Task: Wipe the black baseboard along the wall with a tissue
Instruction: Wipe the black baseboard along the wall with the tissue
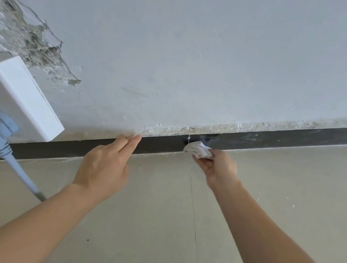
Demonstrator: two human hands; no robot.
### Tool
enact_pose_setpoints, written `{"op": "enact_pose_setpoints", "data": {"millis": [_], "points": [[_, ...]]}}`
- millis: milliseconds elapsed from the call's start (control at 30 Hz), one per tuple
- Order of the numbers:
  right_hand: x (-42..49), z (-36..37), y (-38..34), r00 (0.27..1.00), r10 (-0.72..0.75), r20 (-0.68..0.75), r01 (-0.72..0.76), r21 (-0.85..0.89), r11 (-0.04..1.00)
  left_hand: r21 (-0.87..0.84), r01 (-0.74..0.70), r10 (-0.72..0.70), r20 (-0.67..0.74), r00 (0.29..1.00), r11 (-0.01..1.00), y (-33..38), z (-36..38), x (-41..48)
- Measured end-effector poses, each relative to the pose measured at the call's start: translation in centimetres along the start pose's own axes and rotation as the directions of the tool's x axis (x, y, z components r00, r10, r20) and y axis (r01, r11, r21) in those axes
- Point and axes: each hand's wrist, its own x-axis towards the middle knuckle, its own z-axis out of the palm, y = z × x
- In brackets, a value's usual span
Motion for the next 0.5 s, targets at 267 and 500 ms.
{"op": "enact_pose_setpoints", "data": {"millis": [267,500], "points": [[-1.2,-2.8,-0.1,0.997,-0.018,-0.074,0.031,0.184,0.982,-0.067,0.043,-0.045,-0.029,0.999,0.997,0.1,0.5,0.3],[-4.2,4.3,5.7,0.925,0.218,0.312,-0.167,-0.183,0.969,-0.038,0.048,-0.047,0.012,0.999,0.998,0.0,0.5,0.4]]}}
